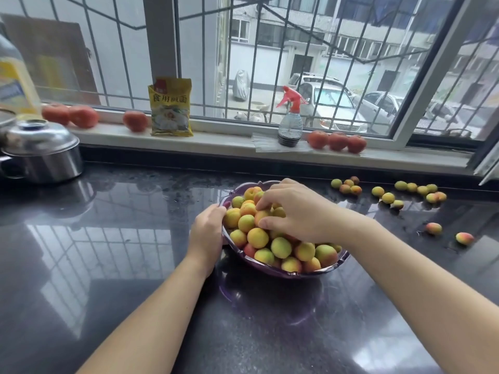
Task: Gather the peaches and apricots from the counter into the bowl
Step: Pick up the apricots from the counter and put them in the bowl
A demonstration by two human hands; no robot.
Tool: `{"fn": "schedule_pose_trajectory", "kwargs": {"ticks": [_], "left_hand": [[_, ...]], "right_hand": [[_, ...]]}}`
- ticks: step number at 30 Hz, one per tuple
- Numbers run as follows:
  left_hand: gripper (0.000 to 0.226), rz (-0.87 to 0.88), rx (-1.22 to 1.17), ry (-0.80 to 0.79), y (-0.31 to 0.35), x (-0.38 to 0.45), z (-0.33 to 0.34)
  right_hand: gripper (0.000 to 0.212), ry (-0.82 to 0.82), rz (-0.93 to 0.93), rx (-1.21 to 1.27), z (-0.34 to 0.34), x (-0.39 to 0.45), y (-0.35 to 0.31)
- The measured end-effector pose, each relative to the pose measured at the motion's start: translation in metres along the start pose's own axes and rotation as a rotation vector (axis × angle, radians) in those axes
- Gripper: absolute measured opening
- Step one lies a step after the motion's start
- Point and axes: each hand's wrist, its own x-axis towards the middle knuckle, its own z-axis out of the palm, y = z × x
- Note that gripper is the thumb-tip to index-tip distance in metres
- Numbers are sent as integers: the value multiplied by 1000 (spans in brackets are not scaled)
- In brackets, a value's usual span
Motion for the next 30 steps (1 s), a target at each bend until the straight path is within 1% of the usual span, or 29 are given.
{"fn": "schedule_pose_trajectory", "kwargs": {"ticks": [2,6,8,10,12,13,15,17,18,20,21,23,25,28,30], "left_hand": [[51,-7,2,-4,1,-1,-1],[39,-20,-17,3,3,-2,0],[35,-25,-31,-6,3,-2,2],[41,-25,-39,-1,3,-1,2],[48,-27,-47,12,1,0,1],[47,-26,-45,10,-1,0,0],[39,-21,-29,5,-1,0,1],[37,-18,-49,9,-1,0,2],[40,-18,-59,16,-1,0,2],[48,-19,-74,17,-2,1,3],[52,-16,-78,15,-3,1,3],[55,-20,-78,9,-1,-1,3],[50,-35,-88,22,2,-4,6],[36,-50,-92,86,7,-10,7],[37,-98,-161,148,11,-16,8]], "right_hand": [[31,8,12,32,3,-1,3],[32,14,26,75,3,-1,5],[34,9,7,52,2,0,4],[37,7,-15,16,0,1,5],[42,58,-2,75,-5,-2,10],[44,135,27,159,-9,-6,16],[39,382,145,340,-13,-16,39],[27,628,355,538,-5,-27,77],[23,691,474,631,5,-34,94],[23,721,643,822,37,-45,117],[25,729,689,960,55,-49,123],[28,707,735,1321,75,-49,121],[34,660,731,1619,80,-45,115],[47,539,651,1817,80,-45,110],[48,452,604,1890,81,-45,108]]}}
